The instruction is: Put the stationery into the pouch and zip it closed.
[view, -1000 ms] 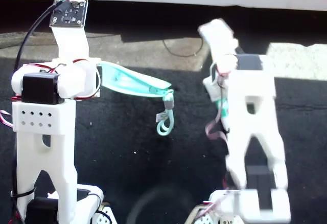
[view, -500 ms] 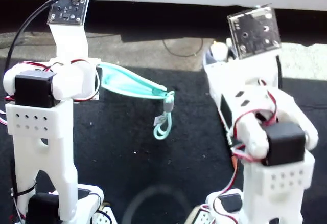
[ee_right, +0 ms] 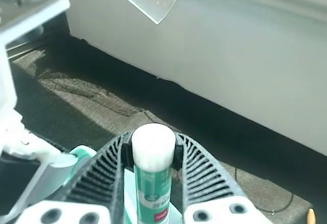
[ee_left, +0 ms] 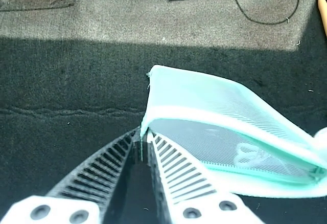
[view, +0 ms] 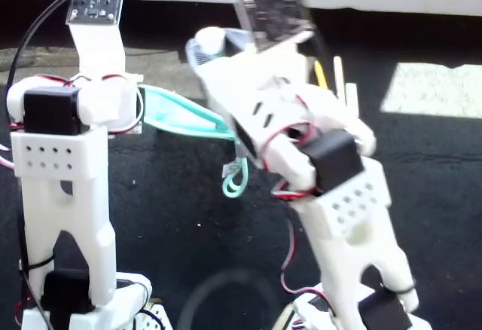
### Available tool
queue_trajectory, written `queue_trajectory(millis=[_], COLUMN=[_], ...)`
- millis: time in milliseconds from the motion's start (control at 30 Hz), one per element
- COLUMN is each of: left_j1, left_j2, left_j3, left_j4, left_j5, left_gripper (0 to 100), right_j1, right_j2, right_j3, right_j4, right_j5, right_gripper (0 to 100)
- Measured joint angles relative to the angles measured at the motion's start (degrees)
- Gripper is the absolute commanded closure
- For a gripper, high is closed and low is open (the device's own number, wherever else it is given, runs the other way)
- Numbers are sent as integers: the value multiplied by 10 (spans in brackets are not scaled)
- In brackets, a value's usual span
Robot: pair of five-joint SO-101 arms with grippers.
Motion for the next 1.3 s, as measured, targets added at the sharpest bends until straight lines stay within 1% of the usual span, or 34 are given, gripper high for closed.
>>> queue_trajectory(millis=[200,333,533,767,867,1033,1267,1300], left_j1=[0,0,0,0,0,-1,-1,-1], left_j2=[75,120,168,173,173,173,173,173], left_j3=[-71,-107,-142,-154,-154,-154,-154,-154], left_j4=[0,-4,-5,-5,-5,-6,-6,-6], left_j5=[0,-1,-1,-1,-1,-1,-1,-1], left_gripper=[992,992,992,992,992,992,992,992], right_j1=[-28,-34,-35,-35,-35,-10,-1,-1], right_j2=[27,27,33,90,127,191,204,204], right_j3=[0,-1,-41,-25,-25,-25,-25,-26], right_j4=[-21,-41,-41,-42,-66,-116,-120,-117], right_j5=[0,0,0,0,-1,-1,-2,-2], right_gripper=[993,993,993,993,993,993,991,978])
